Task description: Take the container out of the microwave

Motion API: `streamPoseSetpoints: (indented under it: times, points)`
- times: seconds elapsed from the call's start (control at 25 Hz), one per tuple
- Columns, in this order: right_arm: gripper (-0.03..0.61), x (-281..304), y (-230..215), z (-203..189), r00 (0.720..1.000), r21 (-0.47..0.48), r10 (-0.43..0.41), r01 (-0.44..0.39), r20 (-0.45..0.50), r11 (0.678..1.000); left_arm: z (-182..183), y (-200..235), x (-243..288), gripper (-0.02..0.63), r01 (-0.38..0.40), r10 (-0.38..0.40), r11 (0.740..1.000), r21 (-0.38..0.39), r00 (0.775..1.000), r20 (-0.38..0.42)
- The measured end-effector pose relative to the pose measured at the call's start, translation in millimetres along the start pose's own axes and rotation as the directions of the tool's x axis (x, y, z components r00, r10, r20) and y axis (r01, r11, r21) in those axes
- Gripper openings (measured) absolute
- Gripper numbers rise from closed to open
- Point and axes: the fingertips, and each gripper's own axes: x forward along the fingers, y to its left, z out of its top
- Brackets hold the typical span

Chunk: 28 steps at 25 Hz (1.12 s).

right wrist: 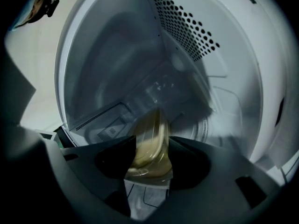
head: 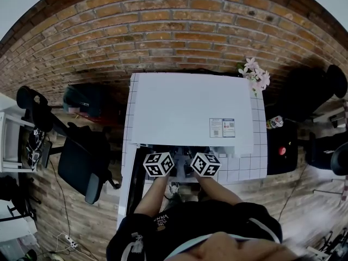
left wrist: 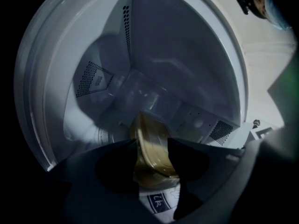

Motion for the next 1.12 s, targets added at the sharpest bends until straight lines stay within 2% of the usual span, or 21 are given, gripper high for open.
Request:
streamPoseSetpoints:
  times: [0.56, 1.12]
  points:
    - [0.213, -29, 16, -1, 1.0, -0.001, 0.006, -0.005, 0.027, 1.0, 0, -17, -27, 0.212, 0.031, -0.031, 0.999, 0.014, 0.999, 0.02]
    - [0.212, -81, 32, -12, 0.993, 0.0, -0.047, 0.047, 0.111, 0.999, -10, -44, -67, 0.212, 0.122, -0.122, 0.99, 0.065, 0.992, 0.006]
